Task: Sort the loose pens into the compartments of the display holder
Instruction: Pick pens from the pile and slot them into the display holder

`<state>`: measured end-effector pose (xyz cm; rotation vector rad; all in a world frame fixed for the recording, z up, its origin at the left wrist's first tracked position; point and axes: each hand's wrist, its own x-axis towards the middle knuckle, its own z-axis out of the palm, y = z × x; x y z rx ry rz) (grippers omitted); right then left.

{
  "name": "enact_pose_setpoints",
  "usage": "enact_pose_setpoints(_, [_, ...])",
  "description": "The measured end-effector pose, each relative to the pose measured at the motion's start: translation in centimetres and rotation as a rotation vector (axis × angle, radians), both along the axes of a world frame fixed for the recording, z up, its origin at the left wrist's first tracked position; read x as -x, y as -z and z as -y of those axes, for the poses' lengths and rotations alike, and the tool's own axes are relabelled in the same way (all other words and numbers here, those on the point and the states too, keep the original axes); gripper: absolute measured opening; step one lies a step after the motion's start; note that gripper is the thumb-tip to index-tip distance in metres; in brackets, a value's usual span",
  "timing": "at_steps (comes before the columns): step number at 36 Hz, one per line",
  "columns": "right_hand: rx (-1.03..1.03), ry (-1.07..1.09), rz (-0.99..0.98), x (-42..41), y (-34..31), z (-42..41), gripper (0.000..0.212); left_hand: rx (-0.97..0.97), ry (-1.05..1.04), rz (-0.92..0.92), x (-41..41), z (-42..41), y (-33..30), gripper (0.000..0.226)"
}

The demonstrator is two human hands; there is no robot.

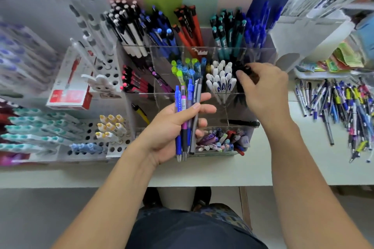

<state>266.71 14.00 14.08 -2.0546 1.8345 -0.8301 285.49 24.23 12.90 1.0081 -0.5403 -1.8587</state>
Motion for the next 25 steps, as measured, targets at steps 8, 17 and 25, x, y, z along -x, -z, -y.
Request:
enact_pose_setpoints(8, [0.161,-0.006,0.162,-2.4,-2.0,-3.4,0.023,0.041,-0.015,0.08,-1.5,-0.9,-0.2,0.029])
enact_pose_setpoints(17, [-0.446,-0.238,0.779,-6.0,-1.7,-4.5,0.012,0.079,0.017,0.161,-2.7,-1.3,0.1,0.022])
enact_pose_setpoints(25, [0.073,-0.053,0.682,2.2,-3.3,-4.5,0.018,-0.021,-0.006,0.1,-2.1,-0.9,1.9,0.023])
